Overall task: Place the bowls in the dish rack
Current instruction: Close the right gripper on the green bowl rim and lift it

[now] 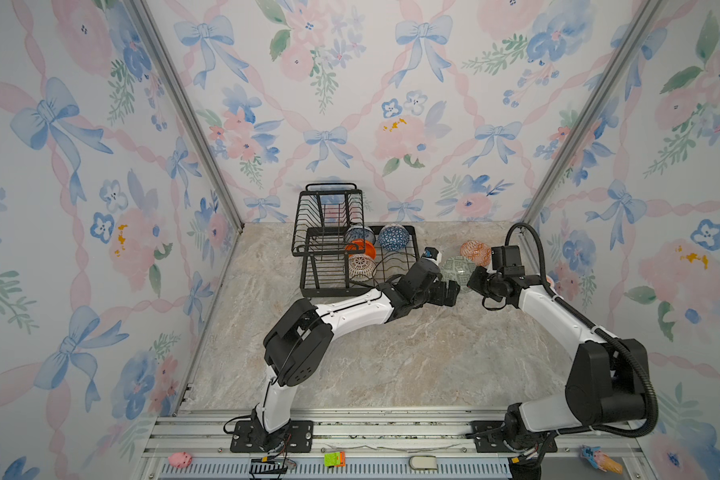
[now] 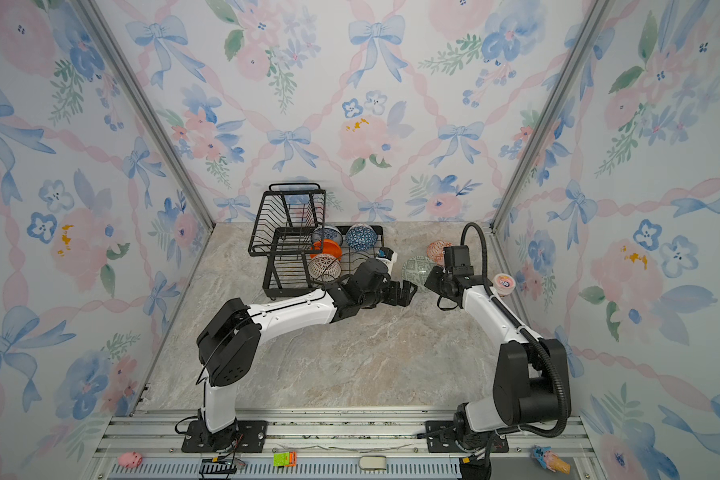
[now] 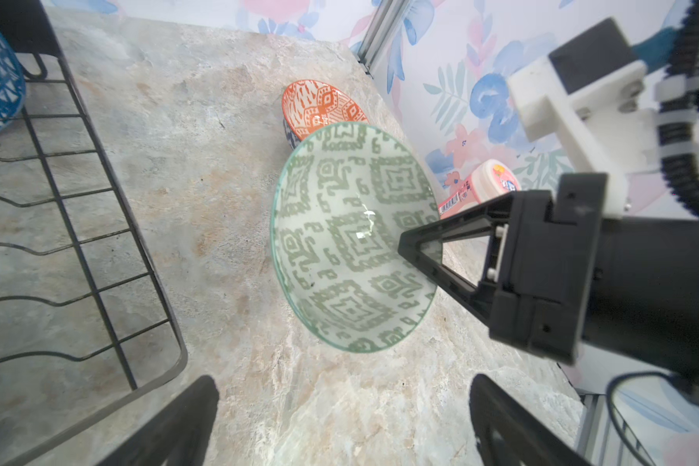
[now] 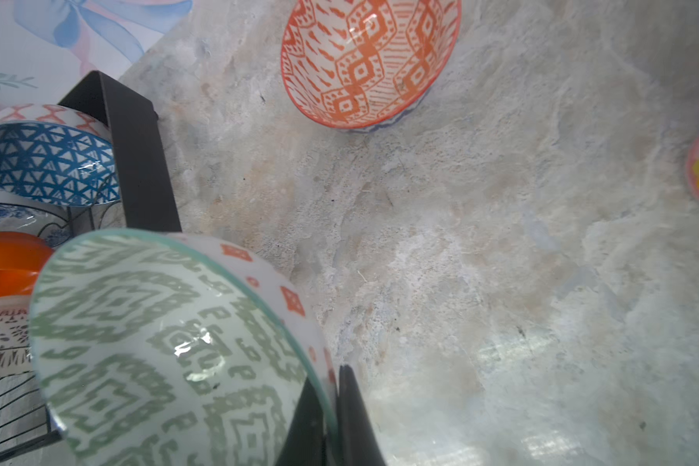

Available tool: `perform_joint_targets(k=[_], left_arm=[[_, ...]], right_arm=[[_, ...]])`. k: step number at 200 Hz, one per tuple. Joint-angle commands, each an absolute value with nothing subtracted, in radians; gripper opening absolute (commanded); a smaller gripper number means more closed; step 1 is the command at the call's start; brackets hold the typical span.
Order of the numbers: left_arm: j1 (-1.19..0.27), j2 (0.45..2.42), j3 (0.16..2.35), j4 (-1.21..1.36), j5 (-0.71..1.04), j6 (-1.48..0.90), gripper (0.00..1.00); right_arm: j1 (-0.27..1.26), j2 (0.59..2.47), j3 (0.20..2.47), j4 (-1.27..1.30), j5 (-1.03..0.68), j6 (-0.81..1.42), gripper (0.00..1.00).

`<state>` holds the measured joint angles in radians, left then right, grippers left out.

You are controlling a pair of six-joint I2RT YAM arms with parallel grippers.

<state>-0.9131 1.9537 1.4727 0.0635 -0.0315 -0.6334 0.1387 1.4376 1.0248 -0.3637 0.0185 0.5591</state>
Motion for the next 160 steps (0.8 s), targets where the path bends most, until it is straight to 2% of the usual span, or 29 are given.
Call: perform_joint_targets(k=[1, 67, 124, 160], left_arm=[[-0.901, 1.9, 1.465, 0.118, -0.023, -0.688, 0.98], [-0.874, 1.905, 1.439, 0.149, -0.062, -0.762, 0.86], [-0.875, 1.967, 1.504, 0.155, -0.042, -0.768, 0.65], [-0.876, 2.002, 1.531, 0.149, -0.035, -0.773, 0.6]], right_arm=[[0.184, 1.379, 1.027, -0.374, 0.119, 0.51, 0.0], [0.194, 1.313, 0.962, -0.288, 0.11, 0.502, 0.0], [0.19, 1.246, 0.897, -0.206, 0.101, 0.515, 0.0], [0.184, 1.247, 0.883, -0.18, 0.086, 0.526, 0.0]])
